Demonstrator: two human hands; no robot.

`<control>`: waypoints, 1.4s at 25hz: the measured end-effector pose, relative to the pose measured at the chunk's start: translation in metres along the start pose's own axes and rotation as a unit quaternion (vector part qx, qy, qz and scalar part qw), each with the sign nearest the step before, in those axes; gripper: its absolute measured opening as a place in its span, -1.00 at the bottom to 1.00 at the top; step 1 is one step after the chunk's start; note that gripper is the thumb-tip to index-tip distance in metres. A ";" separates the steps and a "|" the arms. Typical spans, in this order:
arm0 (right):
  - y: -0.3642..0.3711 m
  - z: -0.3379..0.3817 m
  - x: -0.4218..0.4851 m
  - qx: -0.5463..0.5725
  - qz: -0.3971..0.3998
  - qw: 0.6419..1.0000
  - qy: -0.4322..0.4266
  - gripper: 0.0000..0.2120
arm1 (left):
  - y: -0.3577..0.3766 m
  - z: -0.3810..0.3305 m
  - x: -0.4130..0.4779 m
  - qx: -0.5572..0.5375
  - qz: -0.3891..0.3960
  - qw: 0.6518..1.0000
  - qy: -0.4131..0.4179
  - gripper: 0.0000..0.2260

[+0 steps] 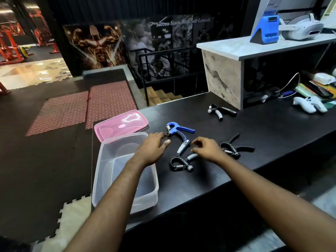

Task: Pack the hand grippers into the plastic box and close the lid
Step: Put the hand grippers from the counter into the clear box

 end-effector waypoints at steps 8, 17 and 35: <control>0.022 -0.012 0.002 -0.206 0.062 0.974 -0.076 -0.52 | 0.015 0.008 -0.001 0.066 0.012 0.998 -0.003 -0.66; 0.029 -0.015 0.023 -0.272 0.141 0.937 -0.170 -0.08 | 0.018 0.017 -0.008 0.056 0.001 0.998 -0.004 -0.73; -0.028 0.062 0.032 -0.171 -0.100 0.954 -0.227 -0.36 | -0.086 0.048 -0.065 0.029 -0.148 0.987 -0.049 -0.74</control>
Point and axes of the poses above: each hand's wrist, its own x-axis towards the middle knuckle, its own y-axis out of the palm, z = x × y, the point moved 1 cm from there along x, towards the middle knuckle, and after that the axes turned 14 degrees about -x, right-handed, at the moved point
